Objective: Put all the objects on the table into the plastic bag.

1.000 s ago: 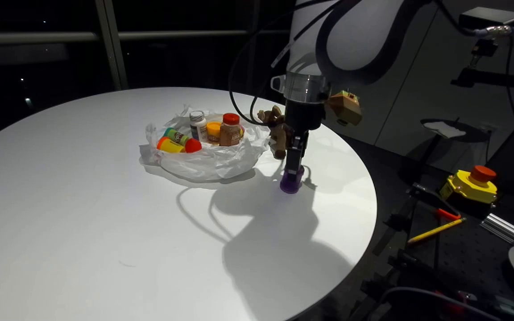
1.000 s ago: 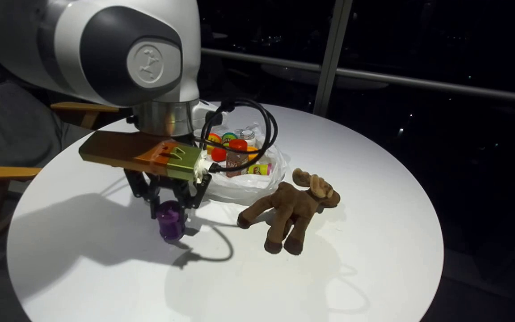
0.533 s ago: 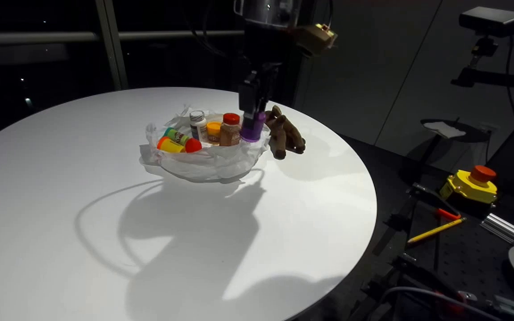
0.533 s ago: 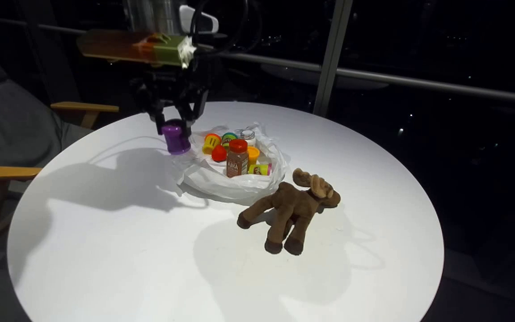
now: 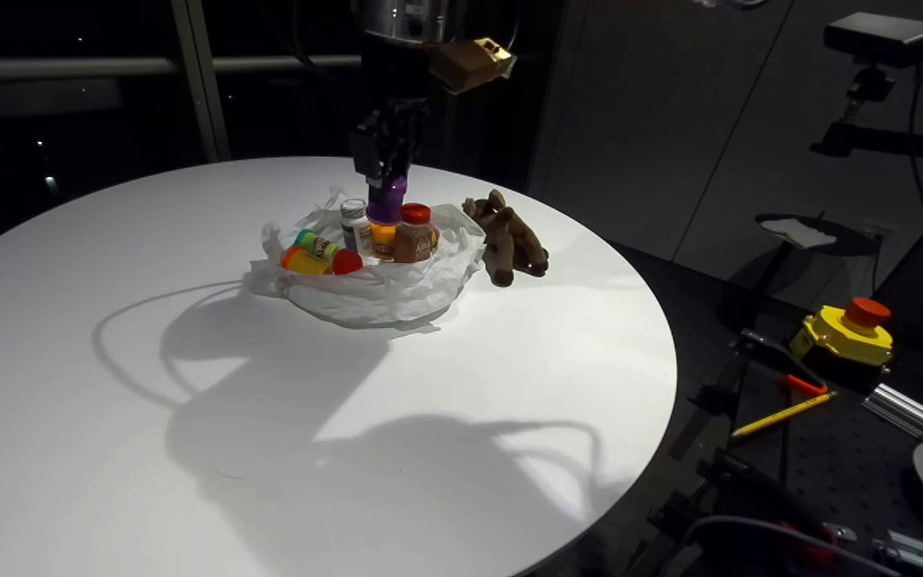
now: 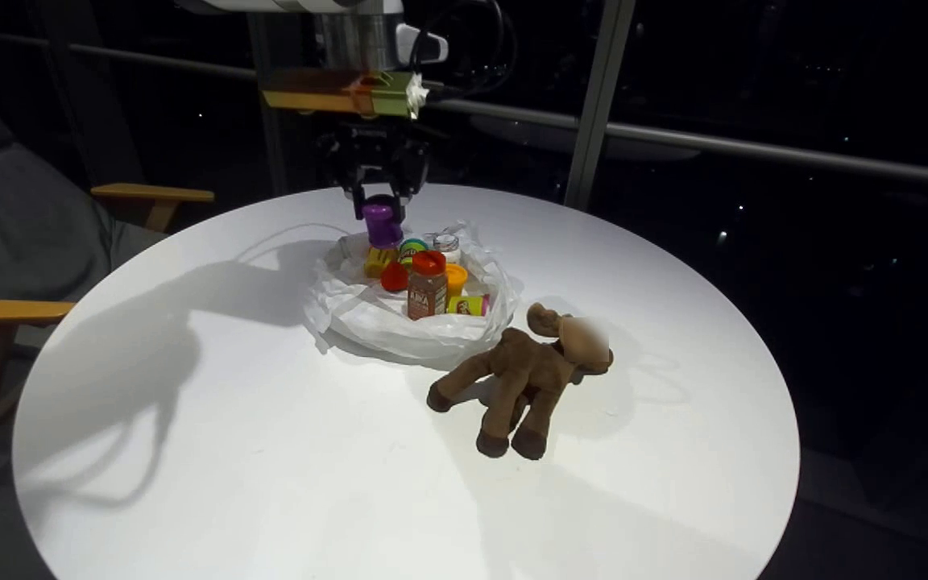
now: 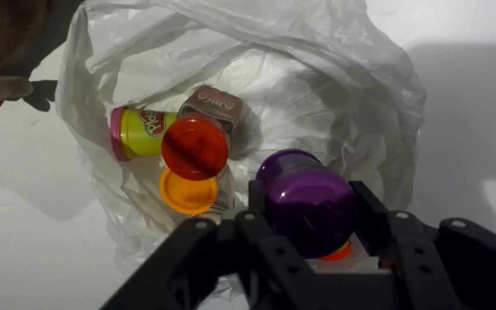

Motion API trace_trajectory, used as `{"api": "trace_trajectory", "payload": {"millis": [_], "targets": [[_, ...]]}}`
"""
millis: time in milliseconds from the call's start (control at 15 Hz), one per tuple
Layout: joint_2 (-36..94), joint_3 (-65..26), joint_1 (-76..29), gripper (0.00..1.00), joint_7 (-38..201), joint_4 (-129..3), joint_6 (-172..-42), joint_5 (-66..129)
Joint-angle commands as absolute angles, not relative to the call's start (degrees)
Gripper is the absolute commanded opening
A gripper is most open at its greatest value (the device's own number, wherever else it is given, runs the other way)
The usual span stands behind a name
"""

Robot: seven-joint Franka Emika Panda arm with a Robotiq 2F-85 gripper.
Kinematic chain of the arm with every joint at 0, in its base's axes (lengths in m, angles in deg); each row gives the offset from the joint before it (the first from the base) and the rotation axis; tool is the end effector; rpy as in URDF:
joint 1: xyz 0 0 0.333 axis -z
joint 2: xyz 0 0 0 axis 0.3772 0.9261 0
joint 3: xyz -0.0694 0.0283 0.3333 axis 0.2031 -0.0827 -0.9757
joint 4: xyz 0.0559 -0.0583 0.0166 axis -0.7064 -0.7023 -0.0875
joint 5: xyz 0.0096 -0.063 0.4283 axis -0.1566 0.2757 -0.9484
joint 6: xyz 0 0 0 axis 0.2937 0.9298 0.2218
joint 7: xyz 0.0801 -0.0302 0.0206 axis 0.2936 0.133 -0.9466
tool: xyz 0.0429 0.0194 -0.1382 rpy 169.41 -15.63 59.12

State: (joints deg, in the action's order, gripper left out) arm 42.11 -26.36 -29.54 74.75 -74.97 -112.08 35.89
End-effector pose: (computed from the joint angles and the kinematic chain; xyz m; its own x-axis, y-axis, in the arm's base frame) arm 0.6950 0.1198 0.2186 0.9498 0.2989 0.0920 0.2928 -0.9533 0.0737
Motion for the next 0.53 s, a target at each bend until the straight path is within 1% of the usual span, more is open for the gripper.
{"api": "trace_trajectory", "payload": {"millis": [0,400,467], "targets": [[50.5,-25.7,-29.9,0.26,75.0,-63.6,-108.5,36.5],[57.4,-22.5,-30.9,0.26,76.2,-54.8,-102.3,39.3],[58.0,-22.5,-30.6,0.52,76.0,-54.0,-101.1,39.2]]}}
